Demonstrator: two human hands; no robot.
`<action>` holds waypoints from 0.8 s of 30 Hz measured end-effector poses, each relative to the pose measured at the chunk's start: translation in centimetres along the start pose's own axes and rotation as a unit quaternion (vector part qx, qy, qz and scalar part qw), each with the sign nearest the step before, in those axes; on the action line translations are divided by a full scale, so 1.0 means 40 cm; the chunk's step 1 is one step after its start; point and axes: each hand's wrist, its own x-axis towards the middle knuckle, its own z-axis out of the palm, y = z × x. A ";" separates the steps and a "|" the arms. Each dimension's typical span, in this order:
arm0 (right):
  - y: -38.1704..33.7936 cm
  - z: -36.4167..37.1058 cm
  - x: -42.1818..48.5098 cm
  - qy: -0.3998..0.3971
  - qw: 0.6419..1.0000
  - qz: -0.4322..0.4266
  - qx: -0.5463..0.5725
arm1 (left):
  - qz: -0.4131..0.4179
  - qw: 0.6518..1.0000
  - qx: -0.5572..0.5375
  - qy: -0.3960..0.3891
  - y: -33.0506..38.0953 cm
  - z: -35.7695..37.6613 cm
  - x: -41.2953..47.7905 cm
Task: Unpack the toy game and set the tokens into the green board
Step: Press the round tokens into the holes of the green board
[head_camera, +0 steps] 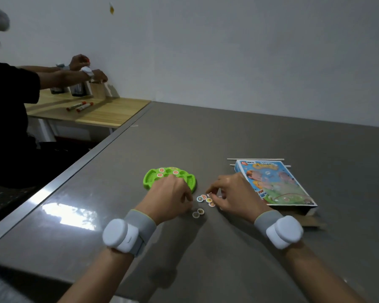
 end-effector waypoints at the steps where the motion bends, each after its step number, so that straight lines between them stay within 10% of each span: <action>1: -0.004 -0.001 -0.010 -0.007 1.000 0.000 0.009 | 0.003 1.000 0.001 -0.013 0.008 0.003 -0.005; 24: -0.033 0.033 -0.032 -0.047 0.998 0.009 0.029 | -0.033 0.999 -0.011 -0.001 0.030 0.009 -0.036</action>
